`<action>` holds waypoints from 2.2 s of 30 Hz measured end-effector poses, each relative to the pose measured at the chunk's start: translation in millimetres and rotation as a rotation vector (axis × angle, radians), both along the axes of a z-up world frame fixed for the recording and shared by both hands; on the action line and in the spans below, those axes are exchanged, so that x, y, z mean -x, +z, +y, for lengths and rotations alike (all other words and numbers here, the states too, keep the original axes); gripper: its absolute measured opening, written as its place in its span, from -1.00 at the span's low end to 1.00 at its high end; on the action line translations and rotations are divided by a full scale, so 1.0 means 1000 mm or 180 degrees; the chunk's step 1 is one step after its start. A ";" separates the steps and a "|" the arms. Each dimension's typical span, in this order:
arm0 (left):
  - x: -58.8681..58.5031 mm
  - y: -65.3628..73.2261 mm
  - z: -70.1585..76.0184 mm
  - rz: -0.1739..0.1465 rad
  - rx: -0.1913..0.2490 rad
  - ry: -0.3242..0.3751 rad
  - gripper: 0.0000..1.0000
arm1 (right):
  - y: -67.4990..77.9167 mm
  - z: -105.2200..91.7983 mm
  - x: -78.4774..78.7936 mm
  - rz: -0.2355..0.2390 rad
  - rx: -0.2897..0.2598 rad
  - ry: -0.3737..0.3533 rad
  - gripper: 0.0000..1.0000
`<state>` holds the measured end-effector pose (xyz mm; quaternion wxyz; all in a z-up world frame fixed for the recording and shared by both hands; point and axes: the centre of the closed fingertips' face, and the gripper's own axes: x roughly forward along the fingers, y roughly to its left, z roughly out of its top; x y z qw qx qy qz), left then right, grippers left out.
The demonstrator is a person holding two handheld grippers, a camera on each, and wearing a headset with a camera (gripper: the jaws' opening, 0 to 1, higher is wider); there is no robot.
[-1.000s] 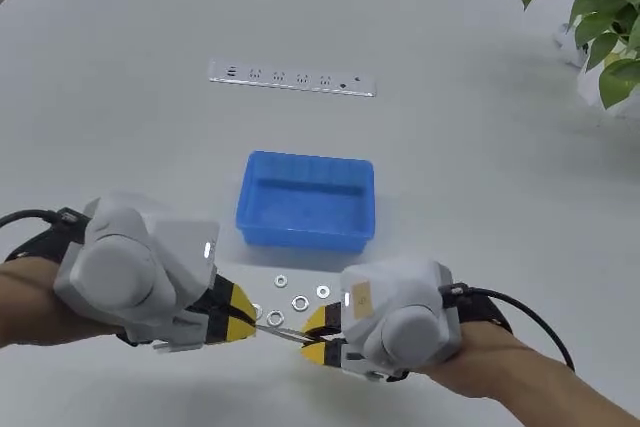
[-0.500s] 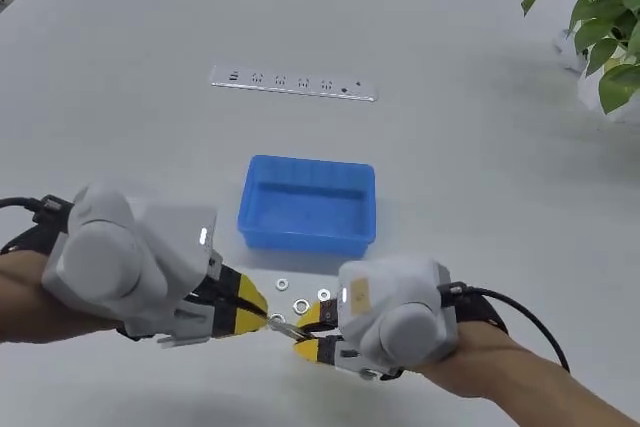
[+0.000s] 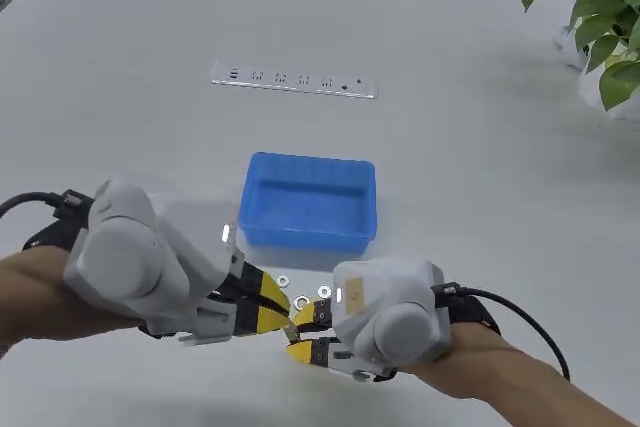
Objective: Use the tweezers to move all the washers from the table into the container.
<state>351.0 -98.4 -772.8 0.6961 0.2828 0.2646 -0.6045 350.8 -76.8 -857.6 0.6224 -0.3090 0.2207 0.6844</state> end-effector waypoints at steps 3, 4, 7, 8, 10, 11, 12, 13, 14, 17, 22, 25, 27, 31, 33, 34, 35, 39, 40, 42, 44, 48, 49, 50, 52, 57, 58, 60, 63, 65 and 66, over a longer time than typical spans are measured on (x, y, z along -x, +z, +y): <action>0.001 -0.003 -0.004 0.0017 -0.0001 -0.0032 -0.90 | -0.003 -0.001 0.002 0.0017 0.0020 0.0009 -0.79; 0.002 -0.003 -0.005 0.0016 -0.0002 -0.0044 -0.90 | -0.003 -0.002 0.002 0.0019 0.0027 0.0013 -0.79; 0.003 -0.004 -0.010 0.0047 0.0036 -0.0078 -0.90 | -0.005 -0.003 0.004 0.0020 0.0043 0.0029 -0.80; 0.002 -0.003 -0.009 0.0036 0.0032 -0.0073 -0.90 | -0.005 -0.004 0.003 0.0029 0.0040 0.0006 -0.80; 0.002 -0.003 -0.012 0.0046 0.0060 -0.0077 -0.89 | -0.005 -0.005 0.003 0.0038 0.0030 -0.0002 -0.80; 0.001 -0.003 -0.012 0.0044 0.0063 -0.0079 -0.89 | -0.005 -0.005 0.003 0.0049 0.0029 -0.0008 -0.80; 0.001 -0.003 -0.013 0.0040 0.0066 -0.0087 -0.89 | -0.005 -0.005 0.003 0.0049 0.0029 -0.0008 -0.80; 0.000 -0.003 -0.014 0.0040 0.0069 -0.0093 -0.89 | -0.005 -0.005 0.003 0.0049 0.0030 -0.0007 -0.80; 0.000 -0.003 -0.014 0.0038 0.0071 -0.0096 -0.89 | -0.005 -0.005 0.003 0.0050 0.0033 -0.0006 -0.80; 0.000 -0.004 -0.013 0.0025 0.0069 -0.0105 -0.89 | -0.005 -0.005 0.002 0.0047 0.0034 -0.0004 -0.80; 0.000 -0.010 -0.010 0.0035 0.0013 -0.0106 -0.85 | -0.005 -0.004 0.003 0.0045 0.0034 0.0002 -0.80; 0.001 -0.012 -0.011 0.0040 0.0029 -0.0104 -0.85 | -0.005 -0.004 0.003 0.0047 0.0032 0.0002 -0.80; 0.001 -0.013 -0.011 0.0038 0.0033 -0.0109 -0.86 | -0.005 -0.004 0.003 0.0050 0.0030 -0.0001 -0.80; 0.002 -0.018 -0.010 0.0054 0.0033 -0.0106 -0.87 | -0.005 -0.003 0.003 0.0066 0.0019 -0.0005 -0.80; 0.001 -0.018 -0.009 0.0050 0.0055 -0.0094 -0.87 | -0.005 -0.003 0.003 0.0072 0.0016 -0.0010 -0.80; 0.001 -0.018 -0.009 0.0035 0.0083 -0.0091 -0.87 | -0.005 -0.003 0.003 0.0076 0.0014 -0.0014 -0.80; 0.000 -0.018 -0.009 0.0013 0.0104 -0.0085 -0.87 | -0.005 -0.003 0.003 0.0076 0.0011 -0.0017 -0.80; 0.000 -0.017 -0.009 0.0028 0.0116 -0.0093 -0.88 | -0.005 -0.003 0.002 0.0077 0.0009 -0.0018 -0.78; 0.000 -0.017 -0.009 0.0029 0.0112 -0.0095 -0.88 | -0.005 -0.003 0.002 0.0076 0.0011 -0.0018 -0.78; 0.001 -0.017 -0.008 0.0036 0.0102 -0.0100 -0.89 | -0.005 -0.002 0.002 0.0066 0.0020 -0.0012 -0.77; 0.001 -0.017 -0.007 0.0039 0.0094 -0.0097 -0.89 | -0.005 -0.001 0.002 0.0077 0.0018 -0.0004 -0.77; 0.002 -0.015 -0.003 0.0046 0.0083 -0.0076 -0.88 | -0.004 0.002 0.002 0.0061 0.0010 0.0011 -0.76; 0.002 -0.015 -0.003 0.0045 0.0080 -0.0073 -0.88 | -0.003 0.003 0.002 0.0057 0.0008 0.0012 -0.76; 0.001 -0.014 -0.001 0.0039 0.0080 -0.0064 -0.88 | -0.003 0.004 0.002 0.0053 0.0004 0.0013 -0.76; 0.001 -0.012 0.000 0.0032 0.0079 -0.0054 -0.89 | -0.002 0.006 0.001 0.0049 -0.0008 0.0018 -0.76; -0.002 -0.009 0.004 0.0024 0.0069 -0.0032 -0.89 | -0.001 0.010 -0.003 0.0042 -0.0030 0.0016 -0.76; -0.004 -0.009 0.005 0.0015 0.0063 -0.0025 -0.89 | -0.001 0.010 -0.004 0.0039 -0.0032 0.0015 -0.76; -0.005 -0.008 0.006 0.0011 0.0066 -0.0022 -0.89 | -0.002 0.011 -0.005 0.0024 -0.0029 0.0016 -0.76; -0.008 -0.007 0.008 0.0006 0.0061 -0.0016 -0.89 | -0.001 0.013 -0.007 0.0020 -0.0044 0.0003 -0.76; -0.009 -0.007 0.009 0.0004 0.0062 -0.0010 -0.89 | -0.001 0.014 -0.008 0.0020 -0.0050 0.0003 -0.76; -0.010 -0.007 0.009 0.0006 0.0058 -0.0004 -0.89 | -0.001 0.016 -0.009 0.0014 -0.0050 0.0002 -0.76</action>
